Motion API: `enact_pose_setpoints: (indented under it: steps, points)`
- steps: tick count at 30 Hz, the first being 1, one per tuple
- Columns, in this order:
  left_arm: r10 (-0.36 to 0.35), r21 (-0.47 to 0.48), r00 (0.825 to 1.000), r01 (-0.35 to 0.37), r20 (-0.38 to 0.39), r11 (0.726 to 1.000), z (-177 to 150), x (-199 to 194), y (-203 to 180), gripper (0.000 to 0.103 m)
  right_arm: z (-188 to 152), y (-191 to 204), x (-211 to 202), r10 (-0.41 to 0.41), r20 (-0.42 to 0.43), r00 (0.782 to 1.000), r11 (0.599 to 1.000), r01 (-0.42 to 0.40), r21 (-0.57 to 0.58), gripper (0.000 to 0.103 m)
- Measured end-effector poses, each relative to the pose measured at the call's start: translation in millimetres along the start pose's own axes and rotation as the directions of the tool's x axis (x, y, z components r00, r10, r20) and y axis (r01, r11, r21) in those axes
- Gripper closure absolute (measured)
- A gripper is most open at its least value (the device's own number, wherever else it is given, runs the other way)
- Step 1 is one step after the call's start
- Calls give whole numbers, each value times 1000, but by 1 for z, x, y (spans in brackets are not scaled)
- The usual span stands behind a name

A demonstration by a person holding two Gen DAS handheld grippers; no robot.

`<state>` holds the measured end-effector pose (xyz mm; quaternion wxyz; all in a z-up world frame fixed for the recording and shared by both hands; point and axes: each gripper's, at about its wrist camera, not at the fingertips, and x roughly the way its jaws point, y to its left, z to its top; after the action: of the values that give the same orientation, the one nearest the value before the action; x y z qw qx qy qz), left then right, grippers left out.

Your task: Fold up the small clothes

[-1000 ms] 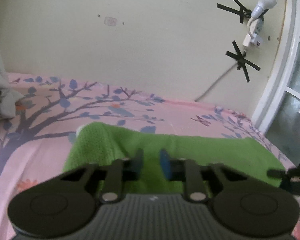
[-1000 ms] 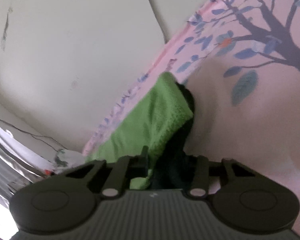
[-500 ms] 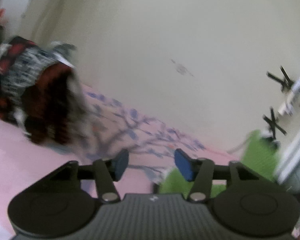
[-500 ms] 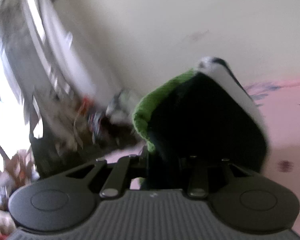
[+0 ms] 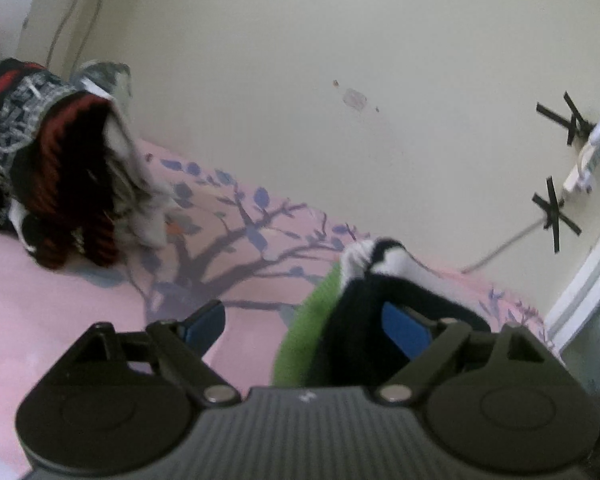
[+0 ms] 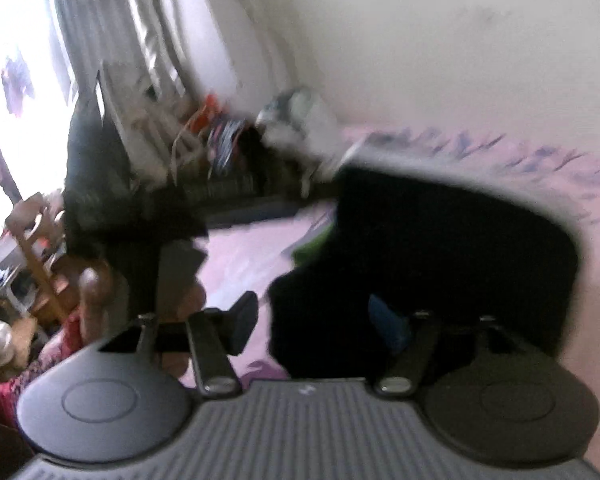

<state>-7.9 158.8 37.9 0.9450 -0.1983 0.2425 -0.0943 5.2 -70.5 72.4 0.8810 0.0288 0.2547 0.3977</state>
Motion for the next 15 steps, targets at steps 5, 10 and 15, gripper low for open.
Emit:
enact_pose_setpoints:
  steps: [5, 10, 15]
  points:
    - [41, 14, 999, -41, -18, 999, -10, 13, -5, 14, 39, -30, -4, -77, 84, 993, 990, 66, 128, 57]
    - [99, 46, 995, -97, -34, 994, -17, 14, -4, 20, 60, -43, 61, -42, -19, 999, 987, 45, 156, 59]
    - [156, 37, 987, -154, -48, 987, -20, 22, 6, 20, 52, -42, 104, -182, -87, 979, 983, 183, 2, 76]
